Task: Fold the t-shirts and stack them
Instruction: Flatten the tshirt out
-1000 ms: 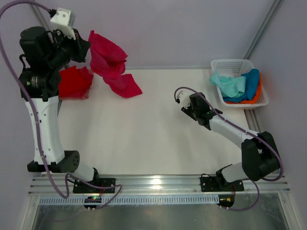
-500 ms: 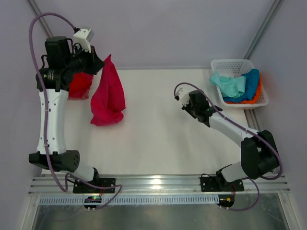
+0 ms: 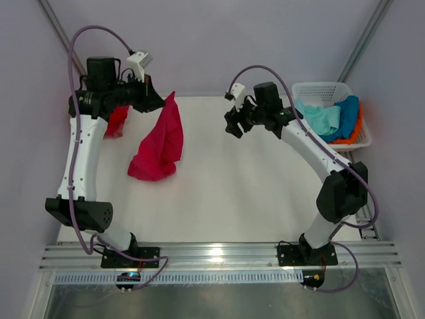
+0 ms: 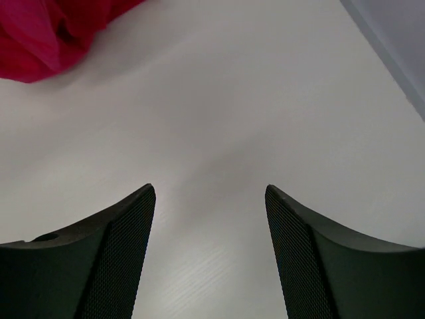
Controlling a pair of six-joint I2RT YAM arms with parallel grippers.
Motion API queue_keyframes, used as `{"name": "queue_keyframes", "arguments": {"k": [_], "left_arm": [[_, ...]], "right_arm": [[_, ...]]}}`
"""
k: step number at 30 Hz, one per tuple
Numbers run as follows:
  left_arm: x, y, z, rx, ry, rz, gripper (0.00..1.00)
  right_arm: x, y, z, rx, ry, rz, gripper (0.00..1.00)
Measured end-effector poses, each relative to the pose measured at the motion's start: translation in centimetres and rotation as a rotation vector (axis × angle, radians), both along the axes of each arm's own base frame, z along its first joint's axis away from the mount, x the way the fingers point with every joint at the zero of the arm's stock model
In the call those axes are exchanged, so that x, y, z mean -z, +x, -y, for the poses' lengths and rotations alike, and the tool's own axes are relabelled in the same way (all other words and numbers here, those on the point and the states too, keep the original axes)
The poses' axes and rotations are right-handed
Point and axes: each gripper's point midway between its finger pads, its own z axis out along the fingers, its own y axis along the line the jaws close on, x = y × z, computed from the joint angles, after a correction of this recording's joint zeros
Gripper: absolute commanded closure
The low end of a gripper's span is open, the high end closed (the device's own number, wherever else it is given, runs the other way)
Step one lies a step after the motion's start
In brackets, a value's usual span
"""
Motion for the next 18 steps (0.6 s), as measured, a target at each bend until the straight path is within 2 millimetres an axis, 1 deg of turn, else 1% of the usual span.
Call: {"name": "queue_keyframes", "arguments": {"k": [2, 4, 6, 9, 11, 13, 15, 16, 18], "left_arm": [[0.1, -0.7, 1.2, 0.044, 0.002, -0.001, 1.0], [0.1, -1.7, 2.5, 0.097, -0.001, -0.005, 1.0], [0.1, -2.8, 3.7, 0.155, -0.013, -0.016, 1.0], [0.0, -4.5, 5.1, 0.248, -0.047, -0.036, 1.0], [-0.1, -5.5, 5.8, 0.3, -0.067, -0.05, 1.0], [0.1, -6.2, 6.2, 0.336, -0.075, -0.067, 1.0], [0.5, -6.7, 6.7, 0.365, -0.069, -0.079, 1.0], [0.9, -6.9, 7.0, 0.379, -0.064, -0.089, 1.0], [1.5, -7.1, 7.6, 0.405, -0.055, -0.105, 1.0]], "right_arm": [[-0.8, 0.3, -1.4, -0.046, 0.047, -0.014, 0.28], [-0.9, 0.3, -2.8, -0.103, 0.084, -0.042, 0.26], [-0.3, 0.2, -4.0, -0.153, 0.105, -0.076, 0.26], [1.3, -0.2, -5.5, -0.22, 0.121, -0.142, 0.26], [2.3, -0.6, -6.3, -0.26, 0.138, -0.186, 0.26], [2.8, -1.4, -6.8, -0.3, 0.16, -0.222, 0.26], [2.5, -2.0, -7.2, -0.333, 0.183, -0.244, 0.26], [2.0, -2.2, -7.5, -0.352, 0.199, -0.248, 0.26], [0.3, -2.4, -8.1, -0.389, 0.236, -0.235, 0.26]]}}
